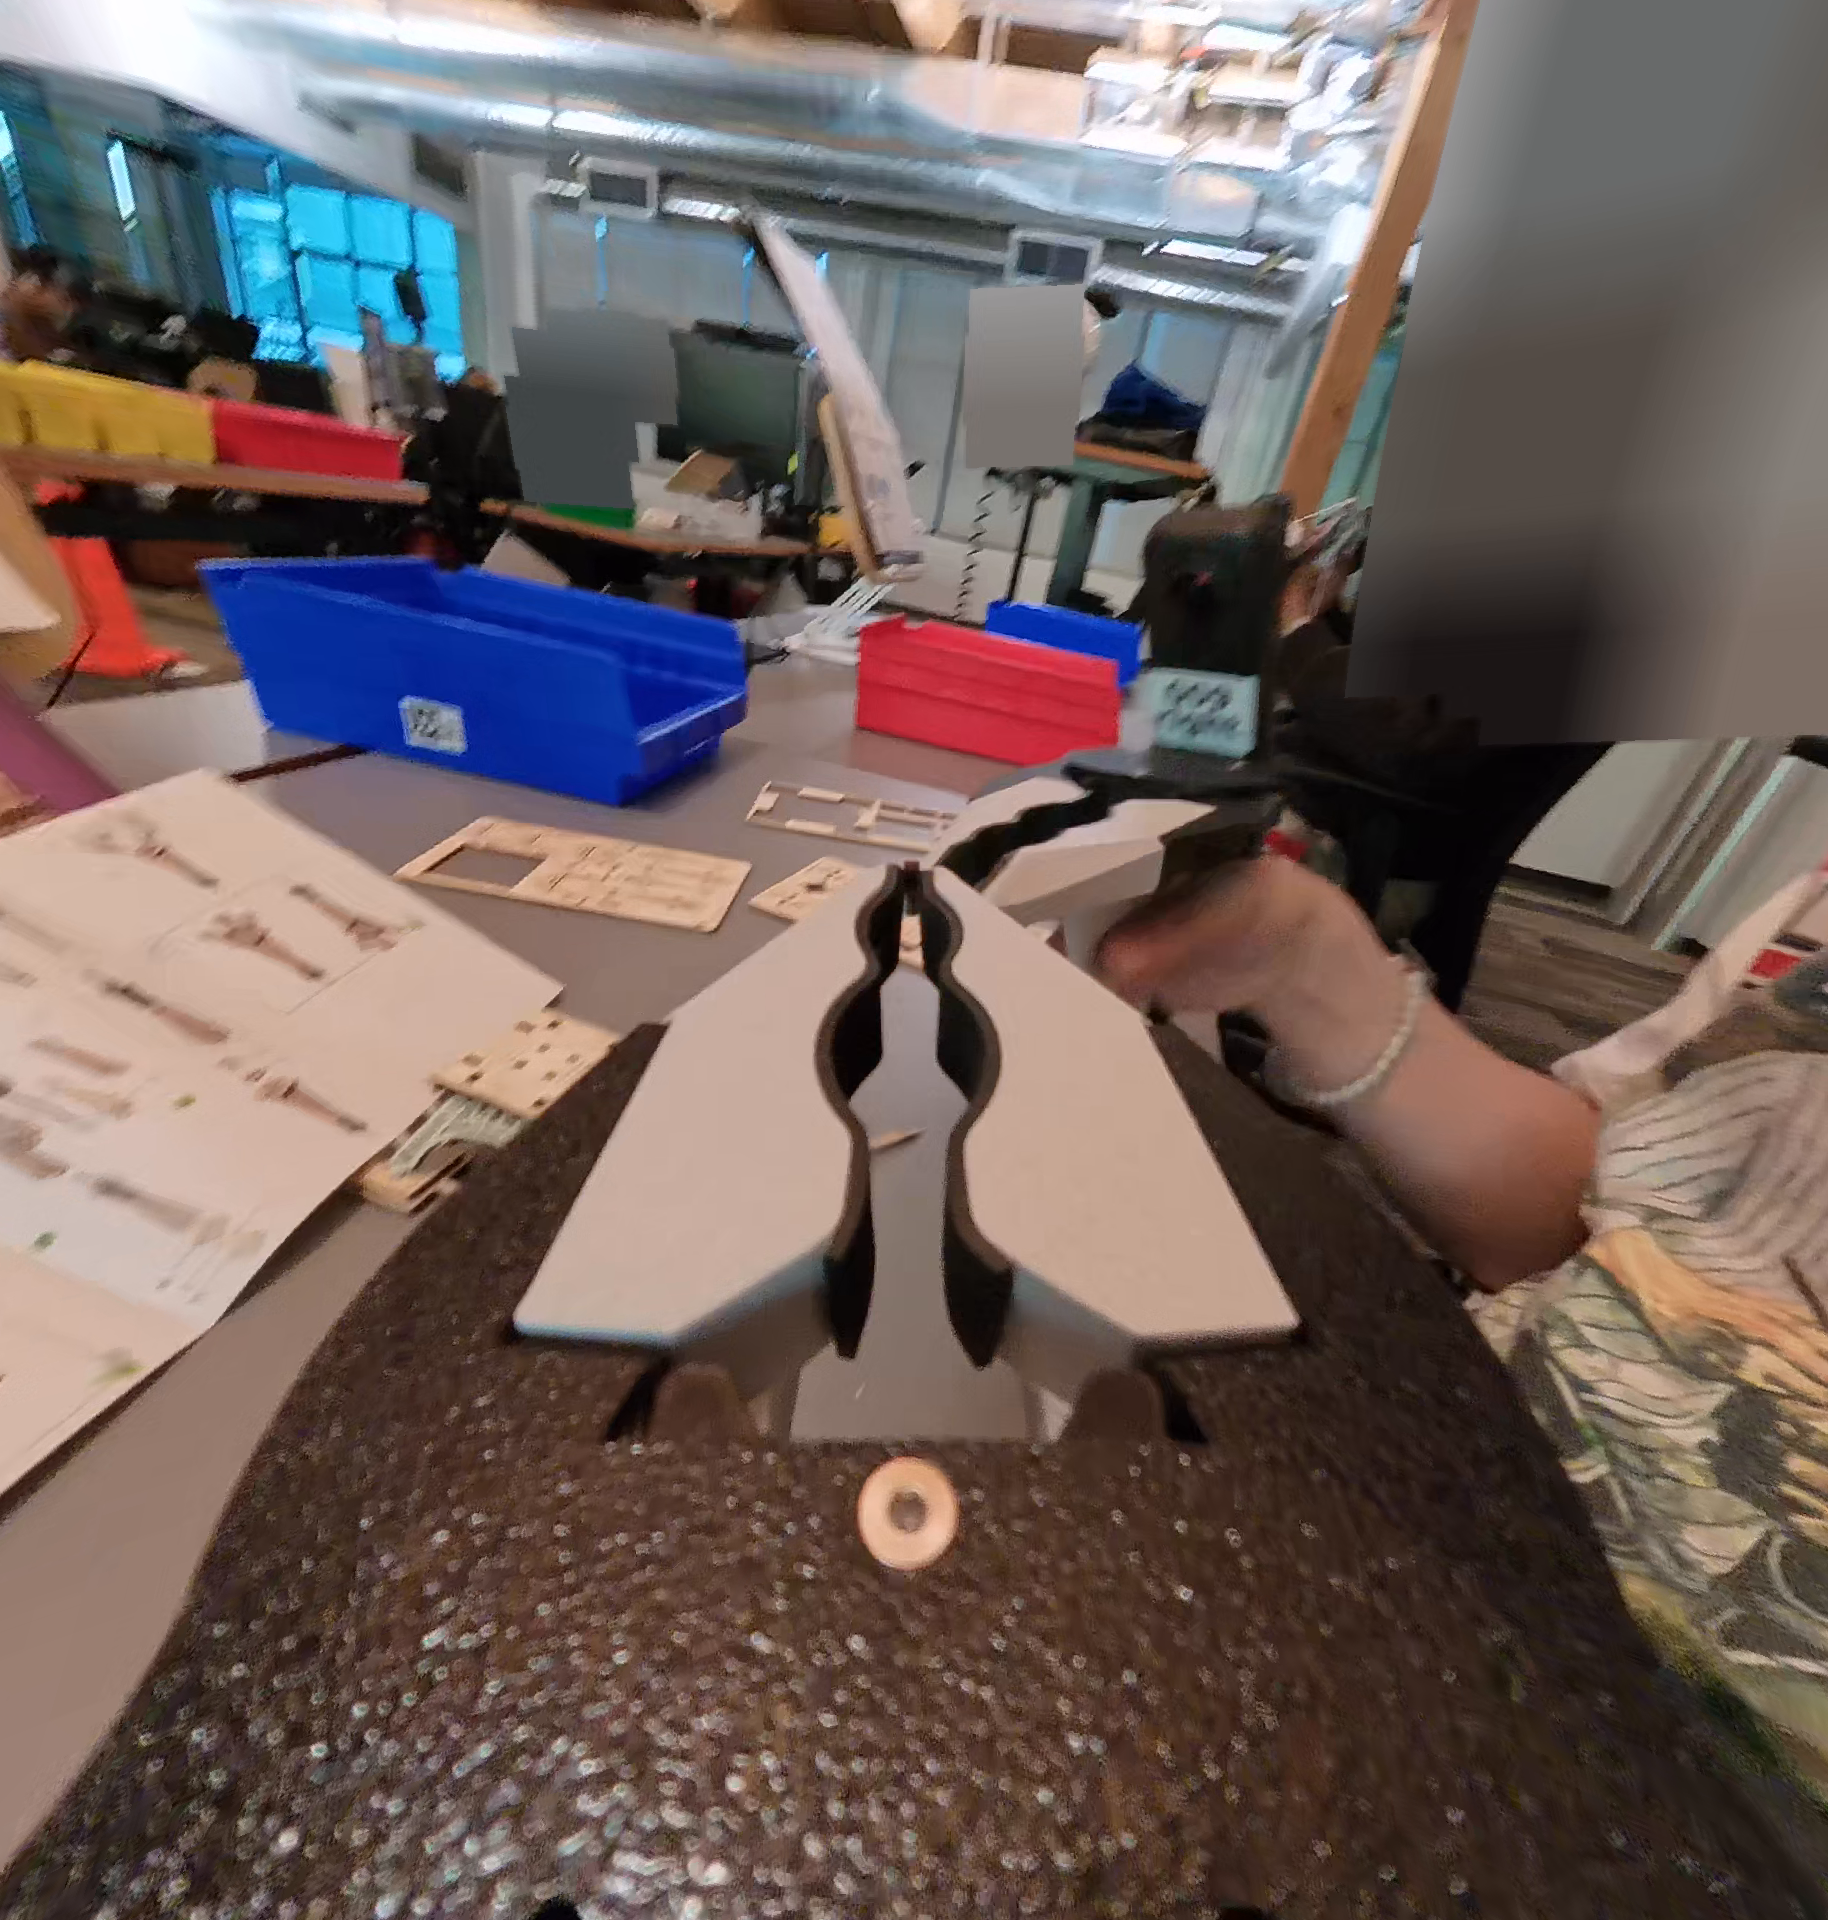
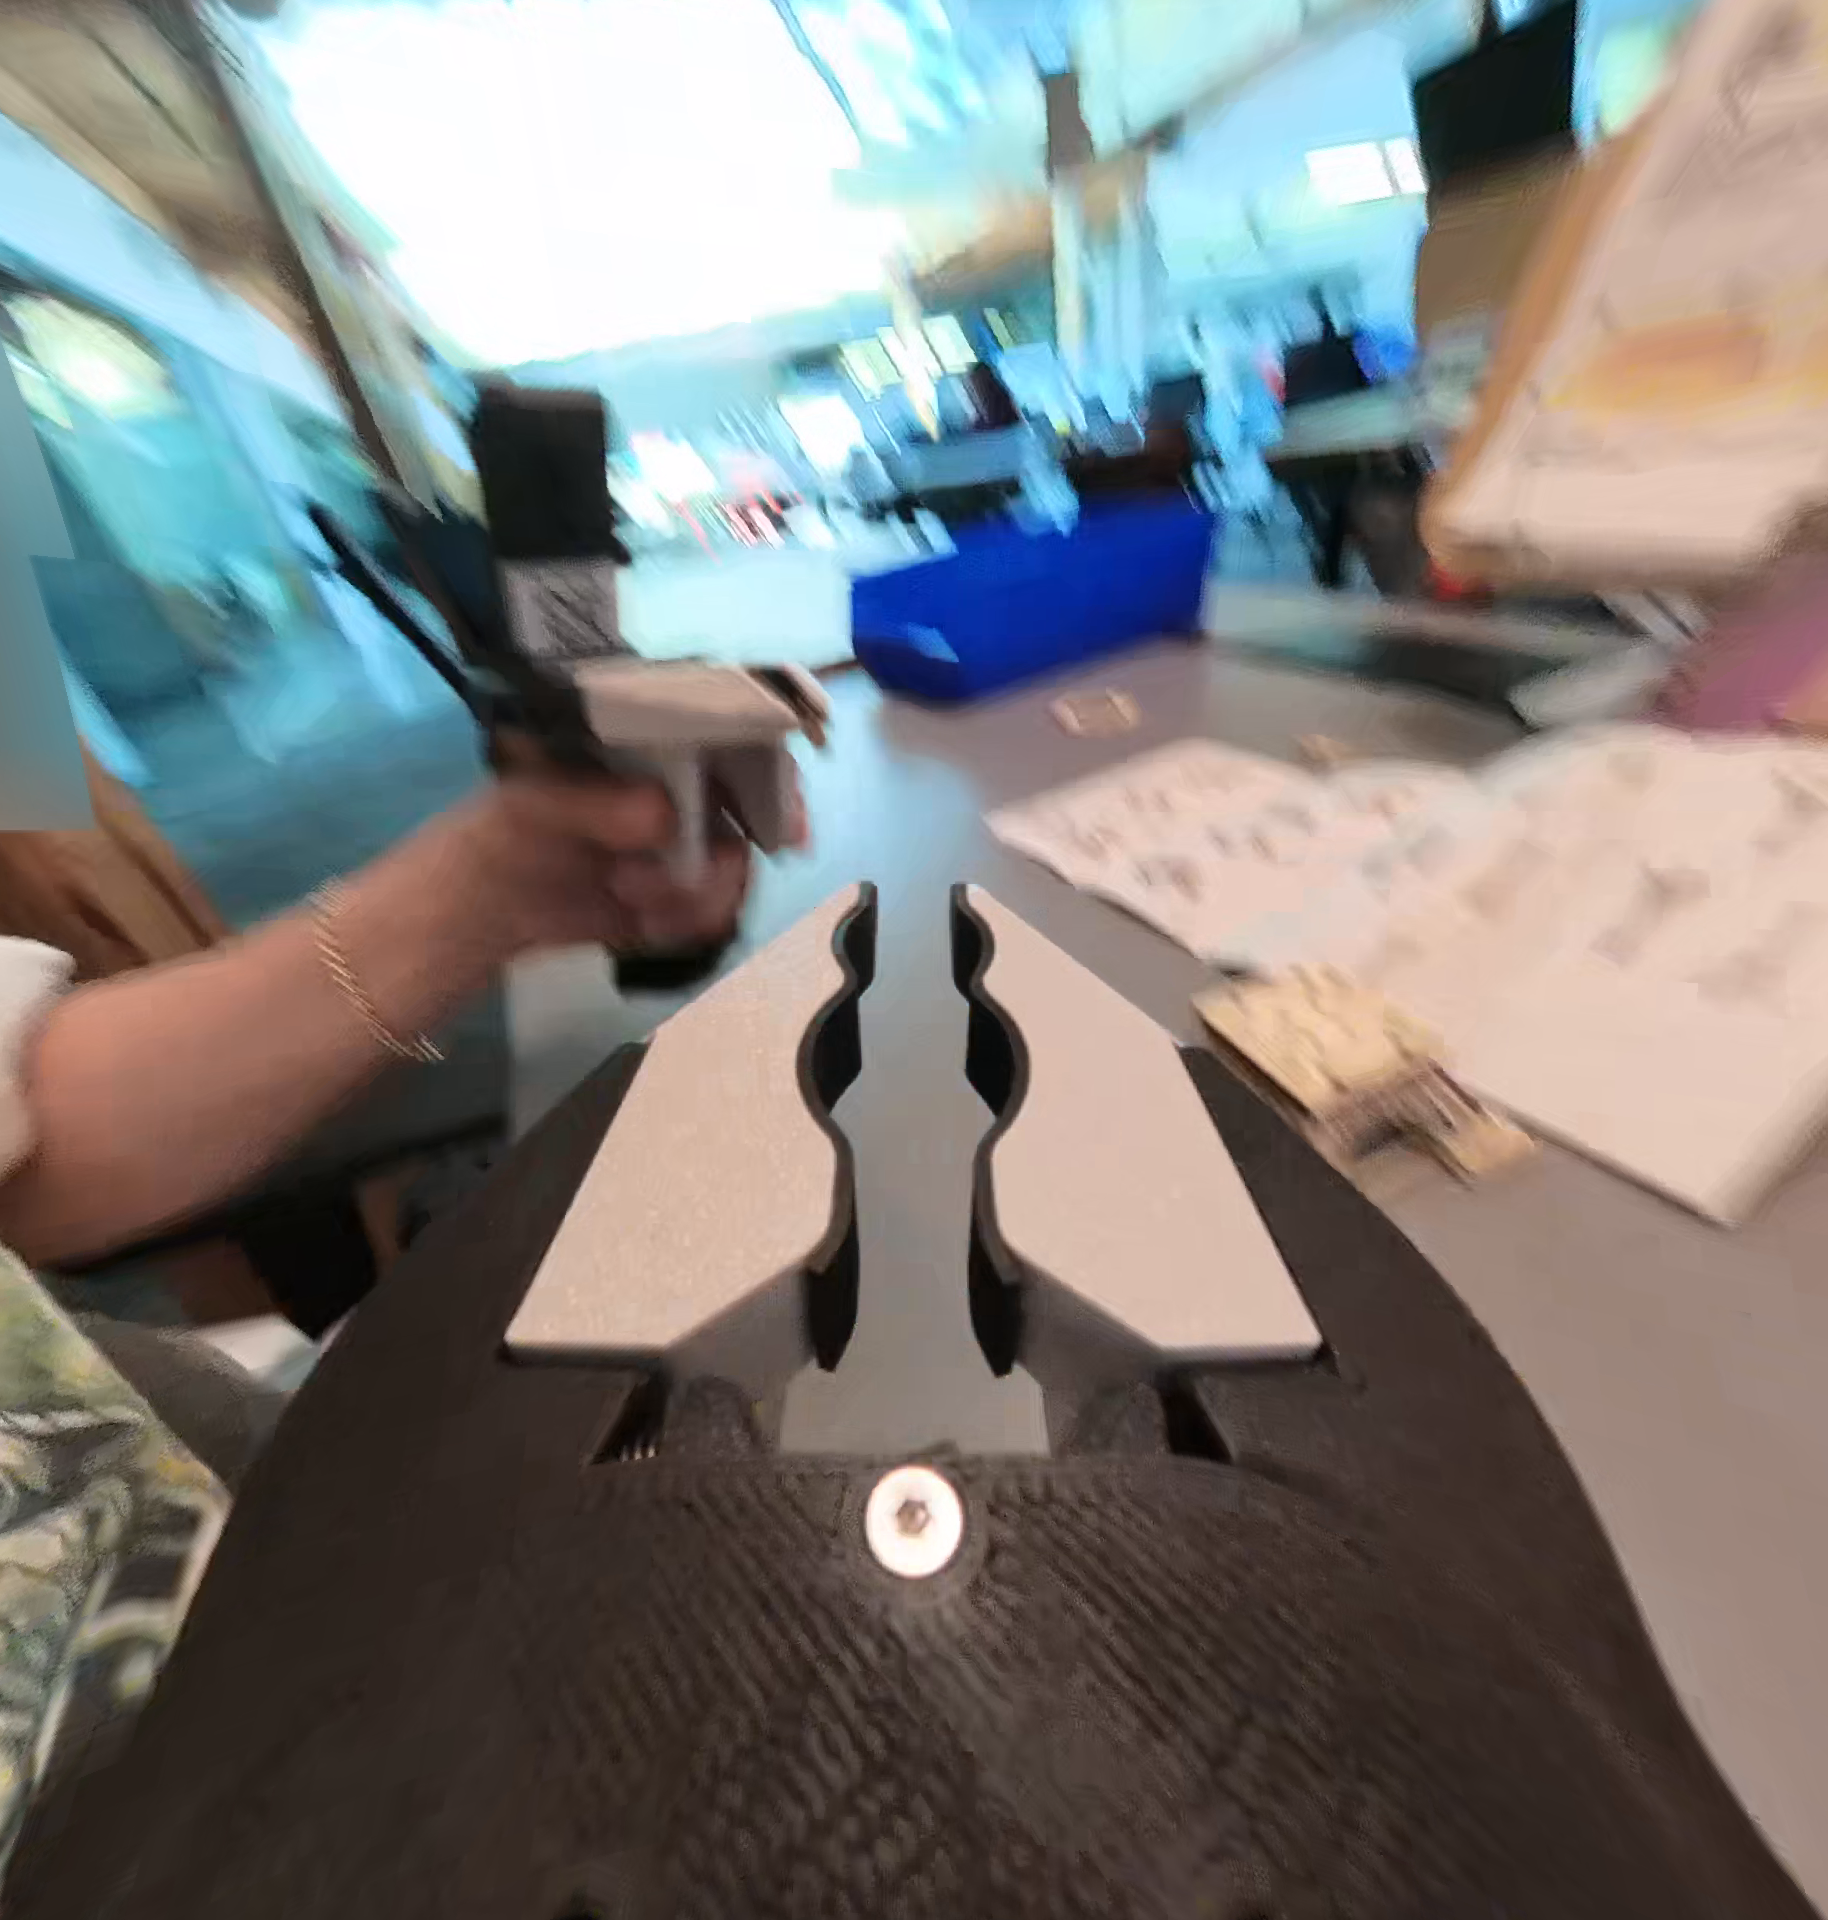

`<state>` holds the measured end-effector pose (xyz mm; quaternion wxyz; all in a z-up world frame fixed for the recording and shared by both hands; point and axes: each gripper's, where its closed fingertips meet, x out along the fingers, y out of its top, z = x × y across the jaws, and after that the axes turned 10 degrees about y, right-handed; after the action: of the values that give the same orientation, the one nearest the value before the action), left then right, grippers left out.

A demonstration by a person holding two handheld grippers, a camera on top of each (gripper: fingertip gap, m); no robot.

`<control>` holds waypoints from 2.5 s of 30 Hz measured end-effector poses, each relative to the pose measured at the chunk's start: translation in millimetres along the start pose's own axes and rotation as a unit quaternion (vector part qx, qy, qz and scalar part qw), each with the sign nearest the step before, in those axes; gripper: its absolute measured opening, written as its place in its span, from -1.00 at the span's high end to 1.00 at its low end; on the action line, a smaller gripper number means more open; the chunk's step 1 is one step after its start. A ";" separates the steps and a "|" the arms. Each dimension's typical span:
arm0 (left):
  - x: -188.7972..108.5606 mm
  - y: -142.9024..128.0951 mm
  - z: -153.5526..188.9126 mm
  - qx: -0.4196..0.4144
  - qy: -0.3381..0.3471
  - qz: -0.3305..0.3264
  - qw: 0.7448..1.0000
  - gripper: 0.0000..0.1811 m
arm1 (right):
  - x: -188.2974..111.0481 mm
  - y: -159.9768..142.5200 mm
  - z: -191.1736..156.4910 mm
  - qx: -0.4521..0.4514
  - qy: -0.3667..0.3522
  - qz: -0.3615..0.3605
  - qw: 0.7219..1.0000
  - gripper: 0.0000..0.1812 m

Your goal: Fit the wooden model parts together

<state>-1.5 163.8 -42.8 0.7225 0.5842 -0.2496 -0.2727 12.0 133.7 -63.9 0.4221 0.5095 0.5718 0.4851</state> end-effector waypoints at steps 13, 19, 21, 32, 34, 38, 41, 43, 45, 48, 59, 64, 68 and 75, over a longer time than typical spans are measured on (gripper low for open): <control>31.8 -59.7 -42.1 -0.098 0.046 -0.182 0.977 1.00 | -25.7 -106.0 54.8 0.075 -0.125 -0.321 0.936 0.60; 36.3 -69.0 -48.9 -0.115 0.035 -0.214 0.969 1.00 | -15.6 -116.9 61.7 0.096 -0.117 -0.359 0.921 0.72; 34.6 -73.2 -49.3 -0.122 0.032 -0.222 0.967 1.00 | -10.5 -117.7 59.3 0.111 -0.103 -0.355 0.923 0.78; 26.0 -77.1 -49.4 -0.227 0.021 -0.195 0.954 1.00 | 5.8 -102.0 68.5 -0.103 -0.156 -0.334 0.924 0.99; 24.0 -71.5 -56.3 -0.233 0.037 -0.178 0.955 1.00 | 4.1 -74.1 79.3 -0.218 -0.234 -0.300 0.899 0.99; 24.6 -49.2 -54.2 -0.253 0.034 -0.131 0.958 1.00 | 8.6 -25.2 70.7 -0.400 -0.323 -0.237 0.824 0.99; 25.0 -35.1 -45.2 -0.243 0.025 -0.117 0.962 1.00 | 18.3 -8.8 53.7 -0.459 -0.334 -0.189 0.801 0.99; 24.8 -28.1 -39.3 -0.235 0.022 -0.115 0.965 1.00 | 20.0 -1.1 44.8 -0.475 -0.342 -0.152 0.796 0.99; 24.2 -22.8 -33.7 -0.229 0.019 -0.115 0.966 1.00 | 18.4 4.2 41.0 -0.487 -0.353 -0.134 0.788 0.99; 23.9 -20.3 -30.1 -0.208 0.026 -0.122 0.970 1.00 | 18.7 7.9 35.1 -0.497 -0.354 -0.111 0.784 0.99; 28.3 -16.3 -24.5 -0.179 0.038 -0.120 0.976 1.00 | 22.7 6.9 30.8 -0.499 -0.359 -0.106 0.781 0.99; 30.4 -17.9 -26.9 -0.186 0.045 -0.118 0.974 1.00 | 22.2 5.1 33.2 -0.492 -0.359 -0.109 0.786 0.99; 32.6 -18.9 -30.2 -0.177 0.063 -0.113 0.976 1.00 | 22.0 4.1 34.5 -0.485 -0.359 -0.111 0.790 0.99; 32.3 -23.2 -31.7 -0.151 0.078 -0.132 0.977 1.00 | 23.1 0.0 36.5 -0.464 -0.348 -0.112 0.807 0.99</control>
<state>41.1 160.3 -70.4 0.7773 0.5157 -0.0687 -0.3536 44.8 161.2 -70.0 0.8302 0.3202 0.1461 0.4323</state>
